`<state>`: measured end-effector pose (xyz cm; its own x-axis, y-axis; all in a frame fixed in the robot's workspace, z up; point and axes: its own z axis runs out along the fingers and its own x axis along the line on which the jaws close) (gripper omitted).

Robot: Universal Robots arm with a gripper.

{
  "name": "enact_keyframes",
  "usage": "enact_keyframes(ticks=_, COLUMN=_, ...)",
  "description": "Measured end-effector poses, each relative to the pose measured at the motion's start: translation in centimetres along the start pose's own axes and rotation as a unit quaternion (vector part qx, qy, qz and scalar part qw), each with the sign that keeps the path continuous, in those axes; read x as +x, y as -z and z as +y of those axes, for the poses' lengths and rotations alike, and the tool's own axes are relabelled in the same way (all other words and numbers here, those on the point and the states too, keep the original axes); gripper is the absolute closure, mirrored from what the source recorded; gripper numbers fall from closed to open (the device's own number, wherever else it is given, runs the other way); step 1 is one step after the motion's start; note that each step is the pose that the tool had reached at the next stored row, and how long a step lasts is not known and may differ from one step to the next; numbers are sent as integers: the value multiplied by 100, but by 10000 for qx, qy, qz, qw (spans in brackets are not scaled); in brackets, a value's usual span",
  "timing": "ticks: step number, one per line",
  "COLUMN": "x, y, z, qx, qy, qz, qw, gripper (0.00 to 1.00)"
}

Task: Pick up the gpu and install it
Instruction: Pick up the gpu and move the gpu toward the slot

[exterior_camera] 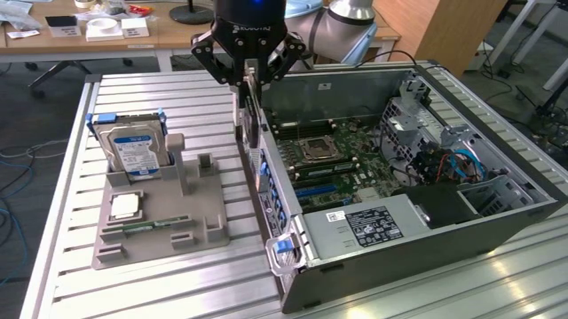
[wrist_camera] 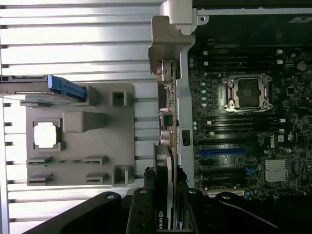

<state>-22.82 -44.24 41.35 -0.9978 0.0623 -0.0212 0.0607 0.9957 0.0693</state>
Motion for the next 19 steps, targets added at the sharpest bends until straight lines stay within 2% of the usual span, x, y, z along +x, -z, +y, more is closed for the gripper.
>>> enact_keyframes(ticks=19, x=-296, y=-7, z=18, qx=0, qy=-1, qz=0, qw=10000, gripper=73)
